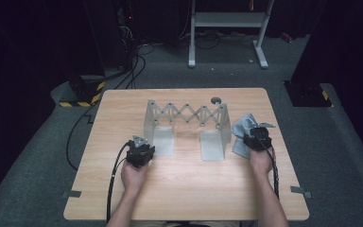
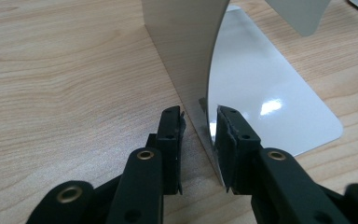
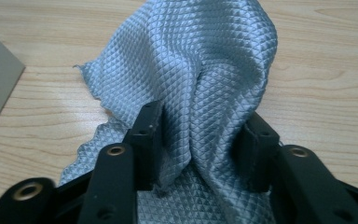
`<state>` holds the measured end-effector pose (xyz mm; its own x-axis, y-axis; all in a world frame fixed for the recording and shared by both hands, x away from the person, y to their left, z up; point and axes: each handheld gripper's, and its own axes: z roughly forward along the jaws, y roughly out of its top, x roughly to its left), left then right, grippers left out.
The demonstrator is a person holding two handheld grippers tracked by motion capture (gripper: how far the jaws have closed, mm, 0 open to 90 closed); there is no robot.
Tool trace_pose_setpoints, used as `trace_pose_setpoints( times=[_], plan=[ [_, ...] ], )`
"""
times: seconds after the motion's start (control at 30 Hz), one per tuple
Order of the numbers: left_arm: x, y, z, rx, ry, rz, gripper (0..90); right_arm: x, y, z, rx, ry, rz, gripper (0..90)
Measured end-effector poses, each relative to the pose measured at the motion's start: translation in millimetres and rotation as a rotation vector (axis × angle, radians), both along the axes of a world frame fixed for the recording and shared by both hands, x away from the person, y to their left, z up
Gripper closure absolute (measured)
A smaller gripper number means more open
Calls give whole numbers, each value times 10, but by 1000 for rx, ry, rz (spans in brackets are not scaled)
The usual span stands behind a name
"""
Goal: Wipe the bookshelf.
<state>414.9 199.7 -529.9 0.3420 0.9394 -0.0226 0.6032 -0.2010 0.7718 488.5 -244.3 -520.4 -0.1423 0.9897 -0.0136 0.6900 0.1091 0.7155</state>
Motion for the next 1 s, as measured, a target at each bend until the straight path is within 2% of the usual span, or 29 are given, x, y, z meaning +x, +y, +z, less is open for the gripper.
trace_pose_setpoints(
  times=[0.1, 0.23, 0.33, 0.43, 0.6, 0.7, 0.87, 1.0],
  plan=[
    [-3, -2, 2, 7, -1, -6, 730, -19, -36, 3, 14, 1, 41, 728],
    [-8, -18, 1, 15, -7, -16, 768, -128, -56, 11, 45, 12, 110, 786],
    [-3, -7, 0, 0, -3, -12, 777, -262, -16, 24, 43, 20, 174, 791],
    [-3, -2, 1, 1, 0, -13, 783, -388, 49, 52, 74, 16, 232, 794],
    [-10, -4, -1, -4, -2, -8, 789, -529, 244, 41, 94, 28, 321, 796],
    [-12, -3, -1, -4, -2, -8, 792, -561, 336, 43, 85, 30, 348, 800],
    [-13, -3, -1, -5, -2, -9, 793, -601, 396, 83, 114, 21, 384, 804],
    [-16, -7, -2, -3, -4, -7, 793, -642, 420, 163, 159, -5, 411, 804]
  ],
)
